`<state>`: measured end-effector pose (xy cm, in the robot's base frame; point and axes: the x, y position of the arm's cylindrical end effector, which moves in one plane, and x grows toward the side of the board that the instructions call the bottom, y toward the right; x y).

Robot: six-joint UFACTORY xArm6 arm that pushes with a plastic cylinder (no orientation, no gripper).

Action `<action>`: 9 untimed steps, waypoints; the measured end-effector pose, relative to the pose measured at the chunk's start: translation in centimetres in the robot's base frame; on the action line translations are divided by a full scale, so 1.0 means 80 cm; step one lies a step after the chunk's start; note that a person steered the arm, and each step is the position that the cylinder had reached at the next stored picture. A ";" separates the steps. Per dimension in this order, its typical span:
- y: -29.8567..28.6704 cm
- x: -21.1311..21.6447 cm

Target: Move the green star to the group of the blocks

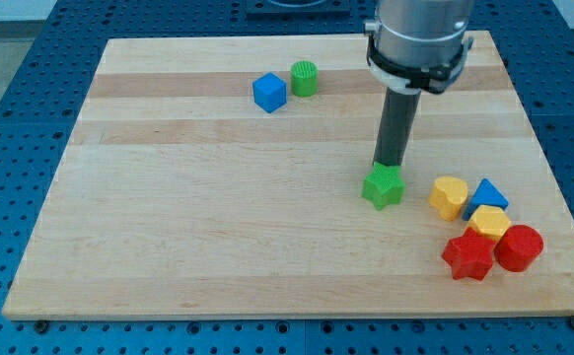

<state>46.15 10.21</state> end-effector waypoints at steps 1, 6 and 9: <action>-0.008 -0.009; -0.065 -0.001; -0.037 0.024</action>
<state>48.08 7.24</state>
